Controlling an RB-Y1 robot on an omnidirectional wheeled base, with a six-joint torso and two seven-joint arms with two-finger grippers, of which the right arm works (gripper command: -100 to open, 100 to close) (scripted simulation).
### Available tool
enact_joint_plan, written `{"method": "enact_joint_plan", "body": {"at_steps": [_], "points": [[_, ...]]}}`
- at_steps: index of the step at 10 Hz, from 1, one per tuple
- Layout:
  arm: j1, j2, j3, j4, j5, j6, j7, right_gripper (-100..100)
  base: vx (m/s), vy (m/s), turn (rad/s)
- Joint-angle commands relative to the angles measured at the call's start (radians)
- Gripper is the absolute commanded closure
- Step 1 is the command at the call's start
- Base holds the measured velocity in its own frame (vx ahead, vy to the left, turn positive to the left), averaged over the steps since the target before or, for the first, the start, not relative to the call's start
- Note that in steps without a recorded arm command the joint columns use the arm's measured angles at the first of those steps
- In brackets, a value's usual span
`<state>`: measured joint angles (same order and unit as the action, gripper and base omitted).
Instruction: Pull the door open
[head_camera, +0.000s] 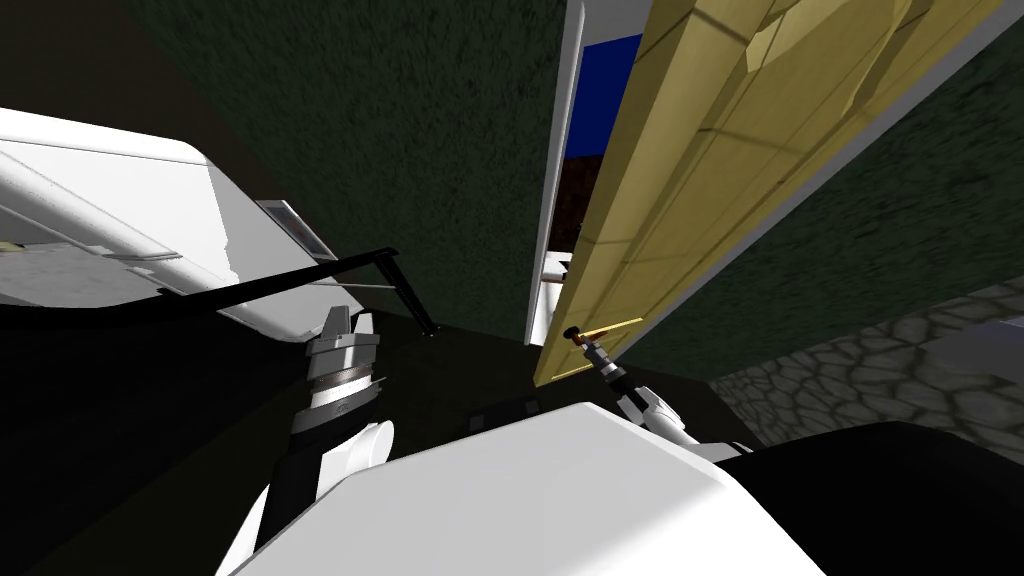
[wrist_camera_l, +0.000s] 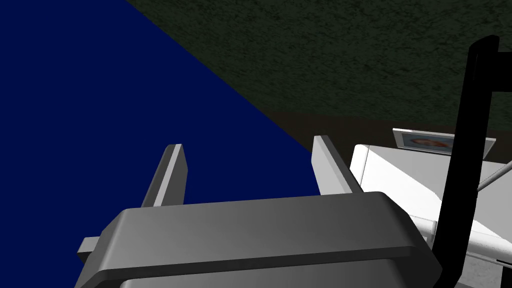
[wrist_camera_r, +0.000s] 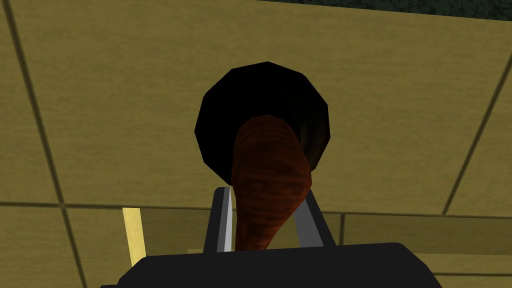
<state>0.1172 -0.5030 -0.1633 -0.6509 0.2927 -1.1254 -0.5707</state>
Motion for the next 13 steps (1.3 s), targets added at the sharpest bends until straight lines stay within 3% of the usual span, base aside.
{"method": "enact_joint_plan", "body": {"at_steps": [1,5,6,13], "points": [[0.015,-0.012,-0.007,0.007,0.003,-0.023,-0.005,100,-0.223,-0.072,0.163],[0.03,-0.029,-0.016,0.029,0.011,-0.072,-0.015,100,-0.184,-0.084,0.145],[0.027,-0.019,-0.007,0.027,0.013,-0.066,-0.014,100,-0.085,-0.02,0.034],[0.051,-0.037,-0.035,0.069,0.031,-0.143,-0.022,100,-0.198,-0.09,0.178]]}}
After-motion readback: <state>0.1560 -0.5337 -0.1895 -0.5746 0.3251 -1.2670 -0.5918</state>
